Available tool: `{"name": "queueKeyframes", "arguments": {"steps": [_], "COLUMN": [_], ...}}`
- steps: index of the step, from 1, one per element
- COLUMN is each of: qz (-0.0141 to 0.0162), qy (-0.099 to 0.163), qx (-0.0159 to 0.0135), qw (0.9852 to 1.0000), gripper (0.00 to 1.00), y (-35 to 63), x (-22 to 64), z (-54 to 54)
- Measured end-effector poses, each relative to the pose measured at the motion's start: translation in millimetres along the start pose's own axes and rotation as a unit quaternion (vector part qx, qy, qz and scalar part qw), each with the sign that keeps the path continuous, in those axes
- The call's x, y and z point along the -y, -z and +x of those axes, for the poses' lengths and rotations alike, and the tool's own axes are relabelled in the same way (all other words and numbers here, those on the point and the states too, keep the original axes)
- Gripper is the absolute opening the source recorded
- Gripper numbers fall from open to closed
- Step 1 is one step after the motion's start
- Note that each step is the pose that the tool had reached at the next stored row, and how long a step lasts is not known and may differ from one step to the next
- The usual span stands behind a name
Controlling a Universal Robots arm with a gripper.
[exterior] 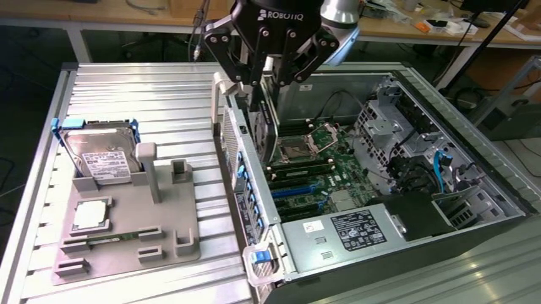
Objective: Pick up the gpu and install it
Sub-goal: 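Pick up the gpu and move the gpu toward the slot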
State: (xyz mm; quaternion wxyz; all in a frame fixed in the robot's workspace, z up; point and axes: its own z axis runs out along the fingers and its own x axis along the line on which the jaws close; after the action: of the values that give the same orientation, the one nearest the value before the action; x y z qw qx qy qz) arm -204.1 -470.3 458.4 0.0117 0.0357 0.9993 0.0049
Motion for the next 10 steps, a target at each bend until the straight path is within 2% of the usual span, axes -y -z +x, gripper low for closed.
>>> {"name": "queueKeyframes", "arguments": {"steps": [10], "qz": [0.0], "qy": [0.0], "qx": [0.0], "qw": [1.0], "gripper": [0.27], "y": [-0.2], "x": [-0.6], "z": [-9.0]}}
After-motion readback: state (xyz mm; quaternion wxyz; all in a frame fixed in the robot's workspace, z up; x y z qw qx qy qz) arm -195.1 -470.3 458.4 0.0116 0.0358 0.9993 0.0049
